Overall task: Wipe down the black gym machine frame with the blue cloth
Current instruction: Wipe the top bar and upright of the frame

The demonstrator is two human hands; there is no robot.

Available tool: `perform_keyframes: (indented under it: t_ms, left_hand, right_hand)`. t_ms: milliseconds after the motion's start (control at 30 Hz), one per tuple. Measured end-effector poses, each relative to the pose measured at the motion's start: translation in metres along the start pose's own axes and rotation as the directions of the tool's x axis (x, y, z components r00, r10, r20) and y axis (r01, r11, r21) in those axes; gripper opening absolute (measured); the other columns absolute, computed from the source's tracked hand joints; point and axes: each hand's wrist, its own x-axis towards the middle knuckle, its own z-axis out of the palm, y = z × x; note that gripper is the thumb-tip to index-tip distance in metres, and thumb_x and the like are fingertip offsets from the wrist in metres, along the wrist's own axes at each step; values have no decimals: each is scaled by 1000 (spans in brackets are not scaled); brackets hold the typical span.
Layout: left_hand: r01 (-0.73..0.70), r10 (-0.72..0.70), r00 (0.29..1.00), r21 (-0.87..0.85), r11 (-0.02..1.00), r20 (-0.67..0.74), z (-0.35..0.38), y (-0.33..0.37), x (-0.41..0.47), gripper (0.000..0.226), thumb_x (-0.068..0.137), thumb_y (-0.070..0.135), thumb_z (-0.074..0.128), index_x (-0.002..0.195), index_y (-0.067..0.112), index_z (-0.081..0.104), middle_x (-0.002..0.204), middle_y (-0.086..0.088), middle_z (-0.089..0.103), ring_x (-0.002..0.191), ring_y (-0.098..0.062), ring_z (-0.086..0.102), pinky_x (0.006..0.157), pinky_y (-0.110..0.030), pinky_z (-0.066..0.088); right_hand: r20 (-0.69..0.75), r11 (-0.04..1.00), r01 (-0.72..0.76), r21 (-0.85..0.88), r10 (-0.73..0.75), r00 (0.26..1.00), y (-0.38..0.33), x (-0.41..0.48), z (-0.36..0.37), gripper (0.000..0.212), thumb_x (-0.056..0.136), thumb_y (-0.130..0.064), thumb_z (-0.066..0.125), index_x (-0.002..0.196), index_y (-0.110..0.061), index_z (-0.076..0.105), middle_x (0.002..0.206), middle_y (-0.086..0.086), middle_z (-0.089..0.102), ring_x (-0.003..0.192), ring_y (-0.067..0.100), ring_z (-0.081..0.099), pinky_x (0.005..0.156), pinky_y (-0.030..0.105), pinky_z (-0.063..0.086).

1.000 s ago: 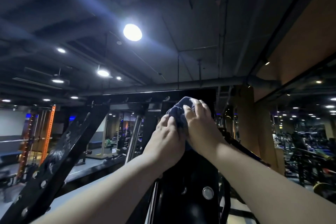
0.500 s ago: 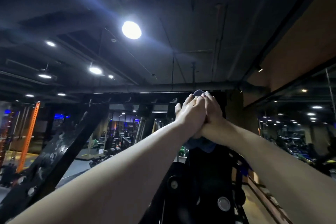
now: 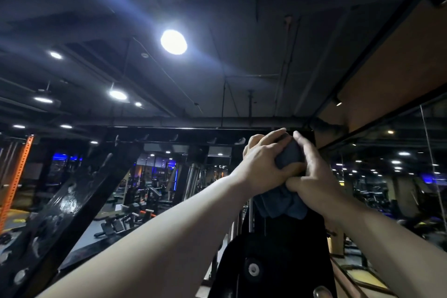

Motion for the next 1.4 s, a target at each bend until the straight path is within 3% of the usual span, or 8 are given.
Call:
perform_keyframes:
  t_ms: [167,300,467,633,900,1067,1267,1400]
  left_hand:
    - [-1,7,996,63,998,-85,-10,8,8,55,72,40,57,124,27,69,144,9,54,128,-26,43,111,-38,35]
    - [400,-355,889,114,909,-288,-16,12,18,22,89,30,56,107,30,69,141,10,50,127,-24,40,107,-34,33]
    - [125,-124,986,7,992,-110,3,14,11,54,89,33,66,141,19,56,155,4,43,144,-19,29,121,-27,21]
    - [75,-69,994,66,995,-90,-20,-14,5,57,86,18,65,143,18,57,152,8,48,143,-14,33,120,-24,24]
    - [261,-253,937,1,965,-242,-6,10,11,11,79,21,49,71,22,56,101,6,64,110,-22,53,98,-27,40]
    - [63,-52,997,212,975,-55,-27,-12,19,35,75,23,48,96,20,76,125,10,67,127,-19,51,109,-32,41]
    - [339,-282,873,80,937,-399,-67,-63,1,21,66,19,46,63,23,66,80,4,69,95,-32,67,90,-40,53]
    - [271,-230,885,47,961,-404,-53,-41,9,16,75,19,51,68,19,65,72,2,66,82,-30,65,81,-34,52]
  right_hand:
    - [-49,969,37,243,-26,998,-2,7,-3,83,66,-4,57,147,-24,51,149,-8,53,142,10,44,110,28,41]
    - [-182,991,121,-60,-130,975,-6,10,4,62,90,5,53,147,-18,50,152,-14,46,143,-1,36,120,19,23]
    - [-189,912,186,-365,-268,945,4,4,14,66,89,0,44,153,-17,44,162,-8,36,150,5,26,121,18,16]
    - [-163,879,194,-436,-289,943,1,4,15,58,93,-10,49,151,-12,46,161,-6,37,150,7,26,117,12,12]
    - [-20,735,210,-644,-291,957,-9,22,23,58,98,-4,47,154,-1,34,165,13,26,155,26,17,127,31,10]
    - [-14,664,222,-714,-330,944,-8,16,22,58,99,-19,45,154,-4,37,166,11,27,154,24,19,125,28,7]
    - [-19,661,182,-728,-285,958,-8,14,29,63,102,-24,41,160,-7,21,170,4,12,156,15,4,126,26,-3]
    - [-18,635,179,-752,-290,957,-6,15,31,64,100,-29,34,159,-4,24,169,8,16,156,19,9,128,32,2]
